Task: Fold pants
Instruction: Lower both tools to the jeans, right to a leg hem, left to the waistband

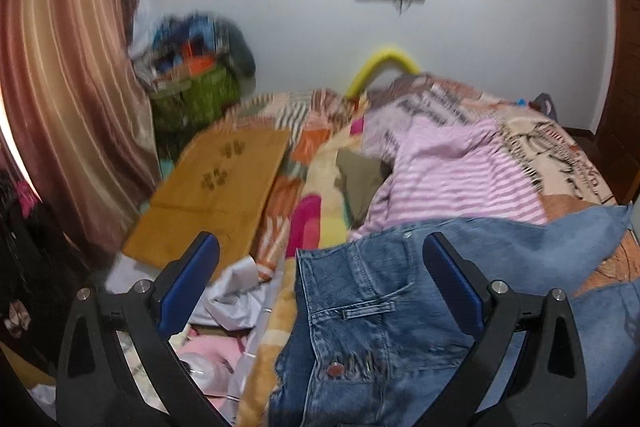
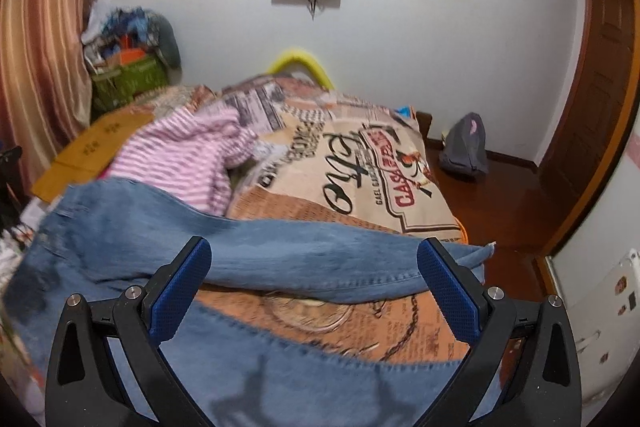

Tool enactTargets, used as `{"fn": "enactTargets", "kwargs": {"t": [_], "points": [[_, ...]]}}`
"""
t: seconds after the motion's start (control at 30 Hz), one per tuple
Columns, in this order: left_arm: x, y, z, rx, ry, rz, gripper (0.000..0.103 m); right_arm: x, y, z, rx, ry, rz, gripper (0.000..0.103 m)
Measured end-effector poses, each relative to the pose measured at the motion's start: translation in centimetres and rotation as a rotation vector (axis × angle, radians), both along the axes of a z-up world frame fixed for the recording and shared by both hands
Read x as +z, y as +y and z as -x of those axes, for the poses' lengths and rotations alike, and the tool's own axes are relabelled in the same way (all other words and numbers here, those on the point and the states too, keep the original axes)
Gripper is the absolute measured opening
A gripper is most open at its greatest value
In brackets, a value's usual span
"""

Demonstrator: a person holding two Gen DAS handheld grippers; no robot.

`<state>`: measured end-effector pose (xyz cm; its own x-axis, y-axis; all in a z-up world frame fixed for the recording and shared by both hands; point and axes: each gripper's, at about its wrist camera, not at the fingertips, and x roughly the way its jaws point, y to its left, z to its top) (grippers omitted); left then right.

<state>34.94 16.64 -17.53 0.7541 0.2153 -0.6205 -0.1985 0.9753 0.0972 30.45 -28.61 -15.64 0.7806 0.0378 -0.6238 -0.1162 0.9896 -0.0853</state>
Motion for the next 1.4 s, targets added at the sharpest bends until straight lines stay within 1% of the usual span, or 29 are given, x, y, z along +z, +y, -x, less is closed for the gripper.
{"fn": "enactTargets", "kwargs": {"t": [0.1,0.17,0.27,0.37,0.47,0.57,0.6,0.63,0.67,0.7,0.73,0.8,0.83,0.87,0.9,0.93,1.0,1.03,1.13,1.2,1.23,1.27,1.33,1.4], "points": [[-2.9,1.6,-2.6,0.03,0.062,0.025,0.103,-1.9,0.0,-3.0,0.012,0.041,0.035,0.102],[-4.6,2.2,-4.2,0.044,0.099,0.038,0.097,-3.0,0.1,-4.6,0.03,0.067,0.051,0.102],[-7.6,2.9,-6.8,0.035,0.177,0.065,0.09,-5.1,0.1,-7.9,0.059,0.11,0.084,0.101],[-9.9,3.3,-8.1,0.021,0.234,0.084,0.086,-7.7,0.3,-11.2,0.104,0.171,0.116,0.101],[-11.5,3.6,-8.9,0.015,0.281,0.1,0.086,-10.4,0.5,-13.8,0.142,0.238,0.153,0.1],[-12.7,4.2,-9.4,0.006,0.309,0.146,0.086,-12.5,0.4,-15.9,0.176,0.315,0.143,0.096],[-13.0,4.3,-9.5,0.002,0.313,0.167,0.084,-13.1,0.5,-16.4,0.183,0.336,0.146,0.096],[-13.2,4.4,-9.5,-0.005,0.318,0.185,0.078,-13.5,0.5,-16.5,0.191,0.349,0.144,0.094],[-13.3,4.5,-9.6,-0.017,0.324,0.206,0.07,-13.8,0.4,-16.7,0.203,0.365,0.133,0.088],[-13.6,4.5,-9.7,-0.031,0.334,0.229,0.066,-14.2,0.5,-16.7,0.218,0.387,0.109,0.082],[-13.7,4.3,-9.8,-0.032,0.342,0.235,0.064,-14.4,0.5,-16.6,0.221,0.396,0.09,0.079],[-13.7,3.9,-9.7,-0.031,0.339,0.221,0.058,-14.4,0.3,-15.9,0.226,0.403,0.044,0.062],[-13.6,3.7,-9.6,-0.028,0.336,0.204,0.045,-14.3,0.1,-15.5,0.226,0.403,0.025,0.057],[-13.4,3.5,-9.5,-0.016,0.334,0.182,0.028,-14.2,0.0,-15.3,0.225,0.403,0.014,0.045],[-13.2,3.5,-9.3,-0.001,0.336,0.161,0.021,-14.0,-0.1,-14.6,0.213,0.397,0.02,0.036],[-13.0,3.5,-9.2,0.004,0.336,0.158,0.012,-13.9,0.0,-14.3,0.206,0.388,0.035,0.032],[-12.5,3.9,-8.6,0.005,0.328,0.17,0.006,-13.5,-0.2,-12.9,0.196,0.377,0.065,0.02],[-12.2,4.1,-8.3,0.01,0.321,0.165,0.003,-13.4,-0.4,-12.3,0.192,0.377,0.07,0.018],[-10.9,4.8,-6.9,0.004,0.289,0.189,0.001,-13.0,-1.0,-10.7,0.205,0.401,0.069,0.016],[-10.1,5.0,-6.1,-0.005,0.27,0.202,0.001,-12.5,-0.4,-9.8,0.227,0.402,0.126,0.017],[-9.8,5.0,-5.8,-0.01,0.263,0.201,0.001,-12.0,-0.1,-9.4,0.231,0.395,0.146,0.019],[-9.4,5.0,-5.6,-0.015,0.254,0.194,0.001,-11.5,0.1,-9.5,0.234,0.384,0.154,0.019],[-8.8,5.0,-5.3,-0.028,0.244,0.195,0.001,-9.9,0.9,-9.3,0.278,0.361,0.104,0.027],[-8.6,5.0,-5.4,-0.038,0.247,0.204,0.001,-8.6,2.6,-9.7,0.321,0.321,0.085,0.049]]}}
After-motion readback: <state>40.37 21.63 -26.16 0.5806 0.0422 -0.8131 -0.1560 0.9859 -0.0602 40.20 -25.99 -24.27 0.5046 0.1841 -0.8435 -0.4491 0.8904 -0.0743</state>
